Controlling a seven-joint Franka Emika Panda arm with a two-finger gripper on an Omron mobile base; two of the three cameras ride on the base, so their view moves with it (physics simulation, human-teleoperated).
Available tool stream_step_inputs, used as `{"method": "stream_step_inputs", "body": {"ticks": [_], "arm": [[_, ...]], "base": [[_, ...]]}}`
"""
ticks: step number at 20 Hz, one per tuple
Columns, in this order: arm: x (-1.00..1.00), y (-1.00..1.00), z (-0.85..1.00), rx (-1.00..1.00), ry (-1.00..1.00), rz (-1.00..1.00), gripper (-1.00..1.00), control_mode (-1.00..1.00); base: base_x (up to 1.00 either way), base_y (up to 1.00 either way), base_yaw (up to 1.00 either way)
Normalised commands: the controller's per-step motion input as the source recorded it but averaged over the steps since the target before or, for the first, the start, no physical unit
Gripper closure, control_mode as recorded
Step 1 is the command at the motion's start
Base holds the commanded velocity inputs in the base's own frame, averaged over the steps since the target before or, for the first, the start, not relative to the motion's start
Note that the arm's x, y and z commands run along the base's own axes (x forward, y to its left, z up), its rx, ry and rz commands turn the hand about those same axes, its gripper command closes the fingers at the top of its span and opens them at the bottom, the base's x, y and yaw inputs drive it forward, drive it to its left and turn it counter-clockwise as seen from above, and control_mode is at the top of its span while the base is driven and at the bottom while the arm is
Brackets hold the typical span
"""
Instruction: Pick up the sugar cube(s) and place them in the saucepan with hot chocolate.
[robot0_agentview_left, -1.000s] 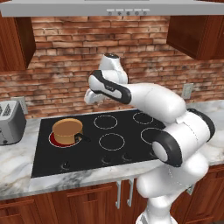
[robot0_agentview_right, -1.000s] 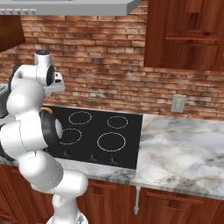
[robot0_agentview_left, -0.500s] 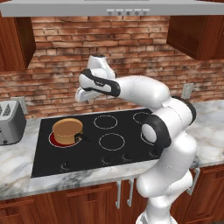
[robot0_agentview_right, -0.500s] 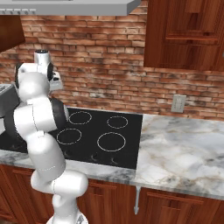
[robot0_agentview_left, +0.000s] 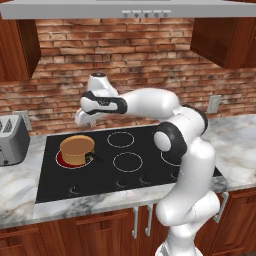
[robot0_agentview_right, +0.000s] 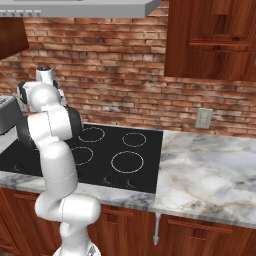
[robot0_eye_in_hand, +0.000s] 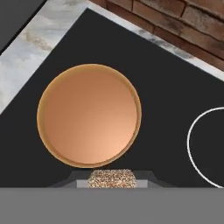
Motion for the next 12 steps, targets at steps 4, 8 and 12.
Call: {"method": "stream_step_inputs", "body": {"ticks": [4, 8, 12], "arm": [[0.07, 0.33, -0.26, -0.02, 0.0, 0.0, 1.0, -1.0], [0.0, 0.13, -0.26, -0.02, 0.0, 0.0, 1.0, -1.0], [0.0, 0.13, -0.39, -0.03, 0.0, 0.0, 1.0, -1.0]], "base": [[0.0, 0.0, 0.0], [0.0, 0.0, 0.0], [0.0, 0.0, 0.0]]}}
